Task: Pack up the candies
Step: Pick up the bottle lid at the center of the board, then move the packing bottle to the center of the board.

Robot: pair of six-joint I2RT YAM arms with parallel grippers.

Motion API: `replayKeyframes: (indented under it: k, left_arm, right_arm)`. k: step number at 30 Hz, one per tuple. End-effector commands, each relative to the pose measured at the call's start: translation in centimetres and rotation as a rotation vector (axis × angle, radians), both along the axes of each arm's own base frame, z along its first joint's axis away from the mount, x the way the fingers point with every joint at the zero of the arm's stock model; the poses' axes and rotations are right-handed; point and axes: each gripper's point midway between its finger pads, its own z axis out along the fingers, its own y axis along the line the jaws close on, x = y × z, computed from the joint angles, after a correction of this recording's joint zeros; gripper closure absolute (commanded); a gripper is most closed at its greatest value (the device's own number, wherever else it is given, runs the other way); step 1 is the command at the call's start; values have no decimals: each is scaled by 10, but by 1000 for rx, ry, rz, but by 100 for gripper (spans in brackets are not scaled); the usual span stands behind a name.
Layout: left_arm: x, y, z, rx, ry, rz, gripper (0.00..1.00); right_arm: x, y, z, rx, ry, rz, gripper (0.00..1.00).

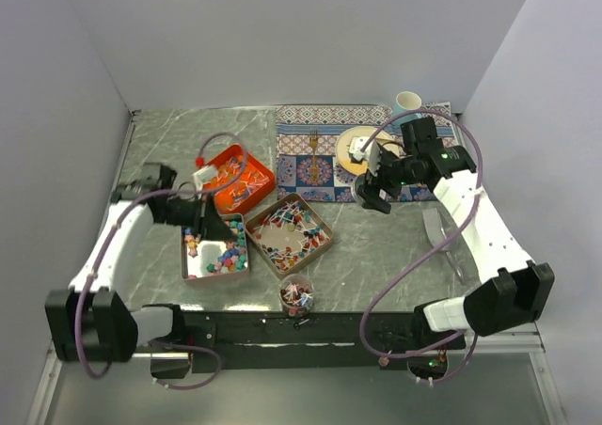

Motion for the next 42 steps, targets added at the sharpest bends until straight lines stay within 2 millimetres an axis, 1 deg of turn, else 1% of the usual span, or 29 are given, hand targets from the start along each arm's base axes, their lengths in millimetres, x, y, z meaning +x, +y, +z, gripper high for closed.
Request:
replayKeyframes:
  k: [1,3,5,6,7,8,9,10,11,12,13,14,16,17,19,20,21,24,25,26,27,28,29,30,33,36,39,40,42]
  left_arm:
    - [5,-26,56,-21,-189,-222,99]
    - [11,-23,64,62,-360,-327,99]
    - [21,-11,40,190,-418,-381,99]
    - [24,-5,29,232,-536,-447,99]
    - [22,3,23,285,-628,-485,99]
    - [15,5,7,290,-655,-523,99]
    - [15,6,3,297,-771,-579,99]
    - [23,6,6,331,-904,-578,99]
    - [18,7,-11,338,-923,-600,99]
    - [21,7,-17,353,-1041,-641,99]
    - [25,7,-15,378,-1180,-653,99]
    - [15,7,-38,357,-1209,-691,99]
    - [9,1,-42,337,-1421,-745,99]
    - [2,-9,-49,257,-1484,-735,99]
    - [-13,-24,-44,166,-1573,-749,99]
    - [-19,-32,-44,117,-1585,-750,99]
    - [-27,-37,-46,82,-1536,-749,99]
    - [-59,-60,-55,-37,-1511,-838,99]
    - [-63,-65,-56,-57,-1506,-846,99]
    - [-70,-68,-64,-66,-1422,-828,99]
    - [-72,-83,-54,-100,-1492,-834,99]
    - [-74,-89,-52,-113,-1491,-824,99]
    - [-83,-93,-58,-130,-1422,-823,99]
    - [-96,-100,-60,-164,-1419,-866,99]
    - [-119,-109,-68,-204,-1343,-924,99]
    - [-134,-112,-80,-209,-1265,-949,99]
    - [-141,-115,-91,-201,-1197,-985,99]
    - [-137,-121,-90,-195,-1206,-969,99]
    - [-136,-126,-99,-174,-1163,-969,99]
  right_arm:
    - [-5,1,34,74,-51,-81,10]
    - [-7,0,36,77,-55,-96,10]
    - [-9,-2,41,88,-66,-116,10]
    - [-8,-2,43,92,-76,-124,10]
    - [-8,-2,47,104,-85,-136,10]
    - [-7,-2,46,108,-85,-143,10]
    - [-5,-2,48,115,-100,-153,9]
    - [-4,-1,48,119,-95,-159,9]
    - [-2,-1,50,122,-100,-163,9]
    - [0,-1,51,123,-99,-169,10]
    - [2,-1,50,123,-94,-180,10]
    - [4,-1,53,128,-104,-183,10]
    - [7,-1,51,132,-96,-201,10]
    - [8,0,52,134,-97,-201,10]
    - [8,-1,51,136,-87,-213,10]
    - [8,-2,50,131,-85,-220,10]
    - [8,-2,50,130,-84,-225,10]
    - [5,-3,51,132,-83,-229,10]
    - [3,-4,51,134,-85,-232,10]
    - [3,-3,49,136,-79,-232,10]
    - [2,-3,49,141,-75,-239,10]
    - [1,-3,50,146,-75,-245,10]
    - [1,-2,48,151,-71,-248,10]
    - [0,-2,49,158,-69,-253,10]
    - [-2,-2,48,165,-77,-253,10]
    - [-5,-3,52,169,-94,-252,10]
    - [-7,-4,58,179,-116,-256,10]
    - [-7,-3,61,187,-123,-254,9]
    - [-8,-3,66,199,-131,-256,9]
